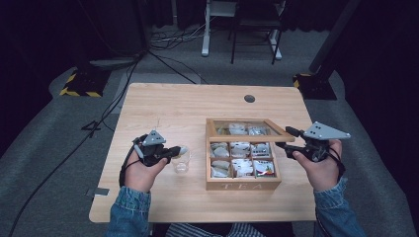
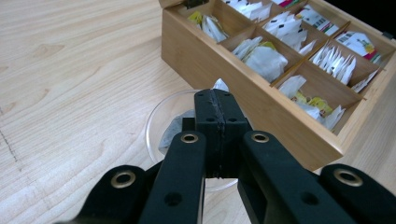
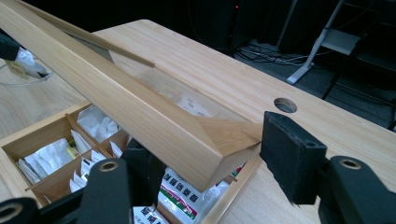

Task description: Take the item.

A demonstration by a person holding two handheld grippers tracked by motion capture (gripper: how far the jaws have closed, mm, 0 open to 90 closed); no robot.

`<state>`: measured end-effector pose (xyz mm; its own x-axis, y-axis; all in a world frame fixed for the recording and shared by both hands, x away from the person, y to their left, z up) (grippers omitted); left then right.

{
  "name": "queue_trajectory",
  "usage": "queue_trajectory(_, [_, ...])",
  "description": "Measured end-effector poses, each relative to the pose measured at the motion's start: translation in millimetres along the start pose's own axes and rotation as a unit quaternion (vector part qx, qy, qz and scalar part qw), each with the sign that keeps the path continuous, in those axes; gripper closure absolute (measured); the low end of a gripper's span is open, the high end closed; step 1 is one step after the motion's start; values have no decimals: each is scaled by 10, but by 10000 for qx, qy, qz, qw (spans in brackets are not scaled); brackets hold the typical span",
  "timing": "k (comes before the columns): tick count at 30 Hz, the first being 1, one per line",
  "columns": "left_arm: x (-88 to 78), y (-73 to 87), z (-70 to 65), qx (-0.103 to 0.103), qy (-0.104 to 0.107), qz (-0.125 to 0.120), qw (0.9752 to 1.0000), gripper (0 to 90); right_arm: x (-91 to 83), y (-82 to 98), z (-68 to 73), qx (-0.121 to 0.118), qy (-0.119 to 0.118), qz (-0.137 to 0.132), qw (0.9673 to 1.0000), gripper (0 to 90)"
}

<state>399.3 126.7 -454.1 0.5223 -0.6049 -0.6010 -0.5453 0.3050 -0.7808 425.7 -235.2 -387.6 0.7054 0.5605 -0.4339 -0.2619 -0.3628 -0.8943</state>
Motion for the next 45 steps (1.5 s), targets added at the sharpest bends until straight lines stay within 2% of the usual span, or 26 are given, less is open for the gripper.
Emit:
queue_trajectory(11, [116,75,6,134,-66,301,9994,870,0,1,1,-4,3,4,10000,423])
queue_trajectory(13, [124,74,2,147,-79,292,9994,797,0,2,1,-7,1,5,10000,423])
queue_trajectory(16, [109,26,-4,236,-167,131,9995,563,0,1,1,-6,1,4,10000,423])
queue_trajectory(17, [100,14,-3,235,-213,89,9995,517,0,2,1,-6,1,5,10000,423])
queue_trajectory(21, [36,-25,18,248,-278,-32,9993,444,0,3,2,-7,-1,7,10000,423])
queue_trajectory(27, [-99,-34,151,234,-544,-191,9981,378,-2,7,2,6,-16,33,10000,421])
queue_trajectory(35, [-223,41,372,507,-987,-114,9938,332,-11,10,4,28,-56,56,10000,421])
queue_trajectory(40, [-232,107,503,503,-1053,-65,9931,308,-30,23,6,38,-69,62,9999,420])
queue_trajectory(45, [-175,218,647,314,-1137,8,9930,304,-81,37,-4,63,-14,68,10000,421])
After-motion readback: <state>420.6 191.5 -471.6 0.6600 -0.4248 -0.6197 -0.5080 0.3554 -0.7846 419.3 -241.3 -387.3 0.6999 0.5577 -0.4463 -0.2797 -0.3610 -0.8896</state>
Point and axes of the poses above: each handheld gripper's, and its own axes: x roughly forward along the jaws, y roughly out of its underside, z roughly to its left, the point moved 8 cm from there along x, roughly forward along the jaws
